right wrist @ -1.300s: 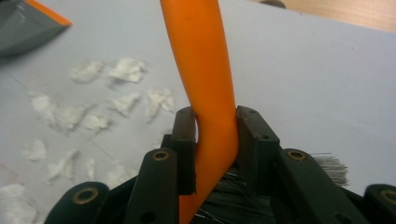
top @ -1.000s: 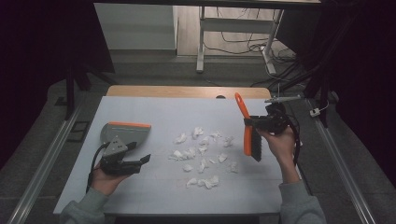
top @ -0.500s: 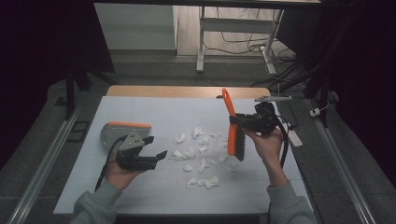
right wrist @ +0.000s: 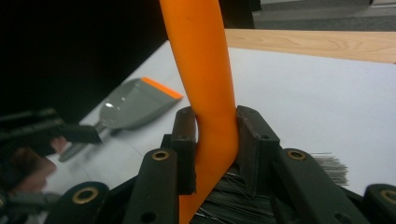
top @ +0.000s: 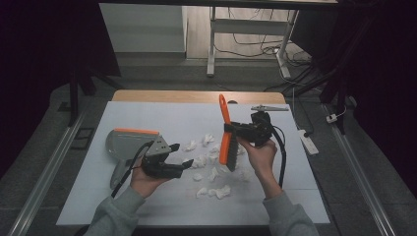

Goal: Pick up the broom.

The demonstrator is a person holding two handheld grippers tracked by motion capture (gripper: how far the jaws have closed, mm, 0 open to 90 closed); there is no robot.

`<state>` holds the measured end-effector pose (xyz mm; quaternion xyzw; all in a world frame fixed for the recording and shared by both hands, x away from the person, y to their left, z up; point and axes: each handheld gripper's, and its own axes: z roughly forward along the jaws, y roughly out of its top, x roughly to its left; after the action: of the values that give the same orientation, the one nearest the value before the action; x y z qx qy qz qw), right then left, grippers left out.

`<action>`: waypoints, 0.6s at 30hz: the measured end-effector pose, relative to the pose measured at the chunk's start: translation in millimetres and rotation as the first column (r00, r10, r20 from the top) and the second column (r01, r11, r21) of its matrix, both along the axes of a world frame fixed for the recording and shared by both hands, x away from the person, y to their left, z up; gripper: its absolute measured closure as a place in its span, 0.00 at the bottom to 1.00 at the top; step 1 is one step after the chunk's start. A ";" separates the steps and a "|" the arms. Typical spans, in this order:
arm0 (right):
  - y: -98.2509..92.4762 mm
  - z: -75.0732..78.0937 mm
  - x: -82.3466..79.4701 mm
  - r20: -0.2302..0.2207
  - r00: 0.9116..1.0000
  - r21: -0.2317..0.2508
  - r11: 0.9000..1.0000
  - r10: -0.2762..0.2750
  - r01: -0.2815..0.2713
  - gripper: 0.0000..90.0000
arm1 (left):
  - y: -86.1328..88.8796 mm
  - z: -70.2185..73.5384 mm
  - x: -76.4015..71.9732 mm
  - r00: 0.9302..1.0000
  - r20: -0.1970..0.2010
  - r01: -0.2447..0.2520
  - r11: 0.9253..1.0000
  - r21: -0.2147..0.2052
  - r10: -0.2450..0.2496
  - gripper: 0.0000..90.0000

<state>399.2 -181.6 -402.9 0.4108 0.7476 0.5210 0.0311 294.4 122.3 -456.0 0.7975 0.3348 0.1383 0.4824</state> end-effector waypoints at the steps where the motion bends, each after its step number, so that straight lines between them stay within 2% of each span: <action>1: 2.3 -1.4 -0.9 0.001 1.000 0.013 1.000 -0.004 0.004 0.78 | -1.8 -0.8 0.7 1.000 -0.006 0.005 1.000 -0.007 -0.005 0.29; 9: 15.6 -9.3 -6.7 0.010 1.000 0.059 0.998 -0.016 0.016 0.78 | -12.5 -6.1 4.2 1.000 -0.008 0.008 1.000 -0.011 -0.008 0.29; 11: 16.1 -11.0 -7.2 0.010 1.000 0.082 0.996 -0.025 0.024 0.78 | -16.2 -5.9 4.3 1.000 -0.006 0.011 1.000 0.006 -0.011 0.29; 13: 16.7 -12.6 -8.2 0.011 0.999 0.102 0.994 -0.033 0.032 0.78 | -24.1 -4.3 3.2 1.000 0.001 0.018 0.999 0.046 -0.019 0.28; 14: 17.7 -13.4 -8.6 0.010 0.999 0.108 0.994 -0.035 0.034 0.78 | -28.6 -4.1 1.6 1.000 0.011 0.027 0.999 0.043 -0.027 0.27; 16: 20.2 -15.1 -9.8 0.009 0.999 0.120 0.992 -0.032 0.031 0.78 | -35.6 -5.2 -0.9 0.999 0.012 0.043 0.999 -0.016 -0.042 0.29; 17: 21.6 -15.9 -10.7 0.009 0.999 0.127 0.991 -0.034 0.033 0.78 | -39.2 -6.2 -0.9 0.999 0.011 0.038 0.999 -0.023 -0.037 0.30; 18: 22.5 -16.7 -11.3 0.008 0.999 0.133 0.991 -0.034 0.033 0.78 | -43.2 -7.7 -0.8 0.999 0.020 0.028 1.000 -0.007 -0.028 0.30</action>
<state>388.0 -159.1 -419.6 0.4219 0.7040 0.5711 0.0159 293.6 79.2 -463.7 0.7989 0.3195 0.1380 0.4905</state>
